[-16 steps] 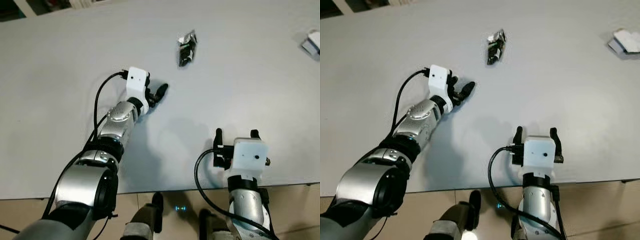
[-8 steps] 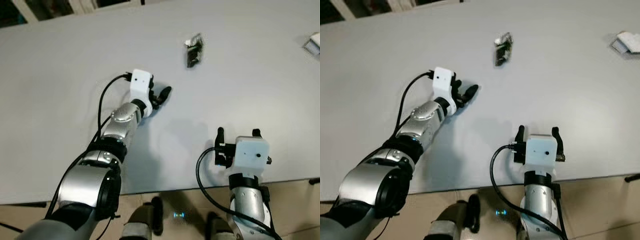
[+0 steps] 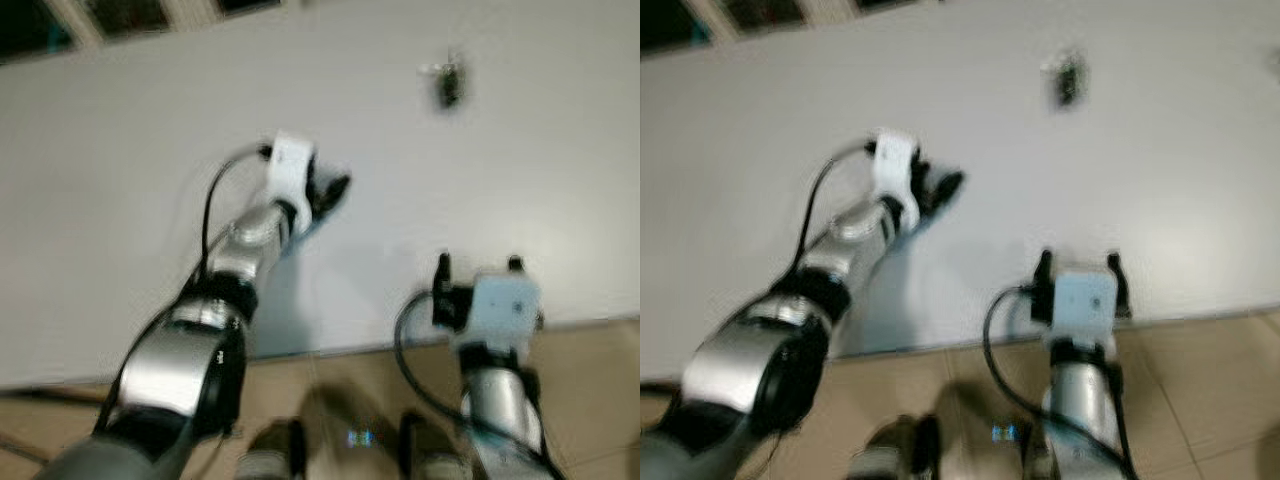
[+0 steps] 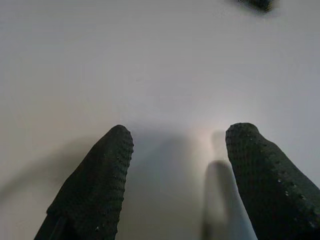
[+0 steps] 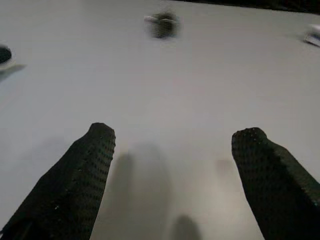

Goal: Picking trash to rubbish bin

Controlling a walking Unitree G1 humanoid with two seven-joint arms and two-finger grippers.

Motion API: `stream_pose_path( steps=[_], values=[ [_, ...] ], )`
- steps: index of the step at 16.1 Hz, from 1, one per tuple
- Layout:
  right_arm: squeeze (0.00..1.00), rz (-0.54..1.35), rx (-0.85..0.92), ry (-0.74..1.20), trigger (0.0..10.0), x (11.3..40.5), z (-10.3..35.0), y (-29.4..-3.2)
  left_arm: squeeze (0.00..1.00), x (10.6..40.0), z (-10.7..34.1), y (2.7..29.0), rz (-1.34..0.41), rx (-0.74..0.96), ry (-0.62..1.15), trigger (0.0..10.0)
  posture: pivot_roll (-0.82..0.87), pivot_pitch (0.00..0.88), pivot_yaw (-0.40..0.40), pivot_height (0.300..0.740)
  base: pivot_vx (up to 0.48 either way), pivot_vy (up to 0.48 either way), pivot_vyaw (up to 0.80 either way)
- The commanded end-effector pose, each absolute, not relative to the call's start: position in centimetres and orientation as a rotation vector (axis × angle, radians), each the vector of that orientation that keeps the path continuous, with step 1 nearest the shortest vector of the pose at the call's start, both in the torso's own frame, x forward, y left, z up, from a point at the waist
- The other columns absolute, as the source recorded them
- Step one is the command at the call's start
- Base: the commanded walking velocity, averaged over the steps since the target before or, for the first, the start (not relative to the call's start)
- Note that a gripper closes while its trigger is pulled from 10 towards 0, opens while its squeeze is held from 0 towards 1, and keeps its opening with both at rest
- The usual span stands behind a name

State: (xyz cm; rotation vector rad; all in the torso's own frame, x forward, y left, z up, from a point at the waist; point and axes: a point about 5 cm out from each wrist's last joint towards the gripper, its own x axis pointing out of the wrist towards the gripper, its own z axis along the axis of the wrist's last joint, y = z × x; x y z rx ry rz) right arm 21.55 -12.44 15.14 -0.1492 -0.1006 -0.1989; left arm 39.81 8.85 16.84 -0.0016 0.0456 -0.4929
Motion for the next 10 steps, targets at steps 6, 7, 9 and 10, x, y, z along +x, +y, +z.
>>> stream_pose_path(
  steps=[6,7,9,10],
  values=[
    [0.0,-0.229,-0.122,-0.097,10.0,21.6,15.3,-12.6,0.0,39.6,16.4,8.3,-0.53,-0.089,0.084,10.0,-0.02,0.221,0.134,0.74,0.0,0.0,-0.53],
    [0.0,-0.231,-0.124,-0.097,10.0,21.6,15.2,-12.7,0.0,39.5,16.1,7.9,-0.55,-0.113,0.106,10.0,-0.02,0.221,0.134,0.74,0.0,0.0,-0.8],
    [0.0,-0.234,-0.13,-0.096,10.0,21.6,15.2,-12.9,0.0,39.0,15.4,7.1,-0.582,-0.1,0.114,10.0,-0.03,0.215,0.13,0.74,0.0,0.0,-0.79],
    [0.0,-0.236,-0.133,-0.095,10.0,21.5,15.2,-13.0,0.0,38.6,14.8,6.5,-0.604,-0.108,0.123,10.0,-0.03,0.213,0.124,0.74,0.0,0.0,-0.79]
  ],
)
